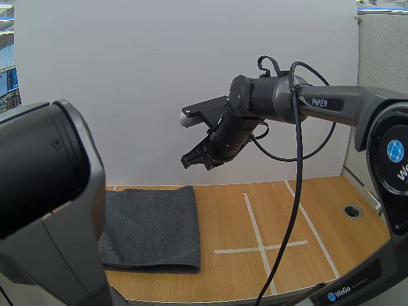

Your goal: Fold the towel

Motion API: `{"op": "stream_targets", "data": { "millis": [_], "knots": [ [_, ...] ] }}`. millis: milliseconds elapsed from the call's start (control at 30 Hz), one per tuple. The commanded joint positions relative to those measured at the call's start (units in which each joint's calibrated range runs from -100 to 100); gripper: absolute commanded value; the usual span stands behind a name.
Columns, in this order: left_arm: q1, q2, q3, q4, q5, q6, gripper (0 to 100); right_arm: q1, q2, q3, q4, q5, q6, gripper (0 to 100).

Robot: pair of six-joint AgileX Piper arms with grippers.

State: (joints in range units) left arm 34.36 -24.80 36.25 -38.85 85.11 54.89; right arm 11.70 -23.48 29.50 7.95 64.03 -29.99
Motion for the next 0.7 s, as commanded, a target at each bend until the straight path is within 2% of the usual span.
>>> {"op": "stream_targets", "data": {
  "millis": [0, 533, 667],
  "knots": [
    [0.10, -1.31, -0.65, -1.55, 1.85, -0.68, 52, -0.28, -0.18, -0.44, -0.01, -0.09, -0.53, 0],
    [0.10, -1.31, -0.65, -1.43, 1.67, -0.68, 52, -0.28, -0.07, -0.44, 0.12, -0.68, -2.77, 0],
    [0.10, -1.31, -0.65, -1.43, 1.67, -0.68, 52, -0.28, -0.09, -0.44, 1.76, -0.68, -2.54, 0]
  ]
}}
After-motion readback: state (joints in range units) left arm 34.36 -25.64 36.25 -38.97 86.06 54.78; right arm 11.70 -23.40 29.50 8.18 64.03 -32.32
